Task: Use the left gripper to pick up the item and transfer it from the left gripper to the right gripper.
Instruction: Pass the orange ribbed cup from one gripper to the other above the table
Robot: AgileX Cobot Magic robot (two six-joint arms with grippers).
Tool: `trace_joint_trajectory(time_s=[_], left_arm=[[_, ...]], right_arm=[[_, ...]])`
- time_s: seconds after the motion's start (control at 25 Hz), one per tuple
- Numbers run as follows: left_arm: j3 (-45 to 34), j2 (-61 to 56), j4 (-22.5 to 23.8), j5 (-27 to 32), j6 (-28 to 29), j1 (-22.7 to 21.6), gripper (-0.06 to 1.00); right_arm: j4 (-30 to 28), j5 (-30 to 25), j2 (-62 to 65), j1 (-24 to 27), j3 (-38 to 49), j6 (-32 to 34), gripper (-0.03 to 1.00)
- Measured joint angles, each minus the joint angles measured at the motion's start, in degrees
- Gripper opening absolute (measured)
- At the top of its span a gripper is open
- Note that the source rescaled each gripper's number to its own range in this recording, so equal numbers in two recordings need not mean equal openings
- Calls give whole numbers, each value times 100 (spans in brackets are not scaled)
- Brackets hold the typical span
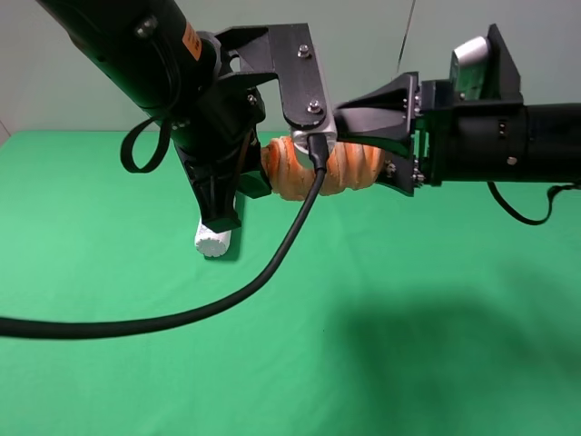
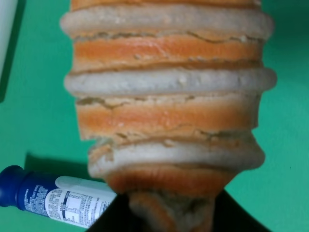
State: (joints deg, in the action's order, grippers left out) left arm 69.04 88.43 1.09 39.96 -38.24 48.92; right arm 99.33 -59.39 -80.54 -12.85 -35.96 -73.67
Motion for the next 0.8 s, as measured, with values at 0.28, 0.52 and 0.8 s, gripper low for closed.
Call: trace_joint_trajectory(time_s=[0.28, 0.52, 0.8], left_arm=[[0, 0, 0, 0, 0, 0, 0], [0, 0, 0, 0, 0, 0, 0], [0, 0, 0, 0, 0, 0, 0]], right_arm=[[24, 71, -104, -17, -64, -11, 80], [41, 75, -104, -17, -64, -30, 8], [41, 75, -104, -17, -64, -30, 7]])
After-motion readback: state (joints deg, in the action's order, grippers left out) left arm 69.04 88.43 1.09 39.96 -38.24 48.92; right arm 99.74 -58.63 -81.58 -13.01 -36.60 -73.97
